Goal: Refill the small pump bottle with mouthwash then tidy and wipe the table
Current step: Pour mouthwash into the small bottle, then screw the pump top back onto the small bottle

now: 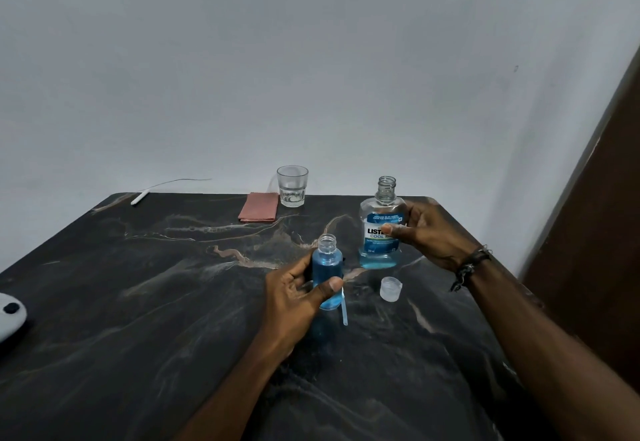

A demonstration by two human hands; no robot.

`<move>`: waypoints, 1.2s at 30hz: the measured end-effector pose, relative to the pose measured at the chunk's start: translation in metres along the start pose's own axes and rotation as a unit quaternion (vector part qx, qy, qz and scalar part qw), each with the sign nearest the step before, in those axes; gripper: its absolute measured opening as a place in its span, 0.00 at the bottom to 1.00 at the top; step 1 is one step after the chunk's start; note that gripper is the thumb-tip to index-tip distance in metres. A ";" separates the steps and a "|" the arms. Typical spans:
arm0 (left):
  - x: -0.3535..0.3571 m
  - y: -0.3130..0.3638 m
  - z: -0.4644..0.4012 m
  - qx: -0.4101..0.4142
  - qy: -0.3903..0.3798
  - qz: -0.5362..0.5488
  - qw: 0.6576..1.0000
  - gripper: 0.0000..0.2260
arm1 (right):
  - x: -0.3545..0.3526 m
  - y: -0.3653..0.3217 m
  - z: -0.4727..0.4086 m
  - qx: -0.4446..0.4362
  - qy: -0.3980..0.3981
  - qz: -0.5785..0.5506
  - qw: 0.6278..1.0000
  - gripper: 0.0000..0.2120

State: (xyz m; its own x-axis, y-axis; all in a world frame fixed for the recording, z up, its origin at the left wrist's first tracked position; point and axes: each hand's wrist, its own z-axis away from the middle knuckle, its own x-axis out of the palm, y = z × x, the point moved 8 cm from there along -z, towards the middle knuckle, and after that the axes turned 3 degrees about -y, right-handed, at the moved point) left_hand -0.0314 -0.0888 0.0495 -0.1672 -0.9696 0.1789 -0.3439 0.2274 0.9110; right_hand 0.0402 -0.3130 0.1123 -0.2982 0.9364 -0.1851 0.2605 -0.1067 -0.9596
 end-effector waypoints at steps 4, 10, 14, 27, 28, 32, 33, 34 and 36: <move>0.001 0.004 0.000 0.005 0.004 0.000 1.000 0.20 | -0.004 0.019 0.003 0.033 -0.001 -0.034 0.999 0.22; 0.000 0.007 0.001 0.007 0.008 -0.002 1.000 0.20 | -0.010 0.035 0.005 0.066 0.017 -0.059 0.996 0.26; 0.000 0.006 0.001 0.004 0.008 -0.005 1.000 0.21 | -0.009 0.034 0.007 0.068 0.012 -0.052 0.996 0.26; -0.004 0.005 0.001 0.006 0.021 -0.009 1.000 0.21 | -0.011 -0.005 0.033 0.080 -0.029 0.207 0.975 0.27; -0.004 0.006 0.002 0.007 0.023 -0.009 1.000 0.21 | -0.009 -0.012 0.036 0.083 -0.028 0.239 0.967 0.24; -0.007 0.007 0.001 0.010 0.029 -0.010 0.999 0.22 | -0.013 -0.053 0.064 0.144 0.057 0.483 0.862 0.28; -0.008 0.007 0.000 0.011 0.031 -0.013 0.999 0.21 | -0.011 -0.067 0.072 0.141 0.088 0.523 0.836 0.26; -0.008 0.007 0.000 0.012 0.034 -0.016 0.999 0.21 | -0.006 -0.082 0.079 0.122 0.119 0.535 0.827 0.20; -0.010 0.006 -0.001 0.014 0.039 -0.018 0.999 0.21 | 0.013 -0.107 0.088 0.062 0.176 0.514 0.837 0.07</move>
State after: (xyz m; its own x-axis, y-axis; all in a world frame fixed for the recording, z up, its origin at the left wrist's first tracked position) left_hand -0.0306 -0.0782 0.0535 -0.0814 -0.9810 0.1761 -0.3746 0.1938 0.9067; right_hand -0.0722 -0.3183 0.1938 0.3198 0.3664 -0.8738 0.1095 -0.9303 -0.3500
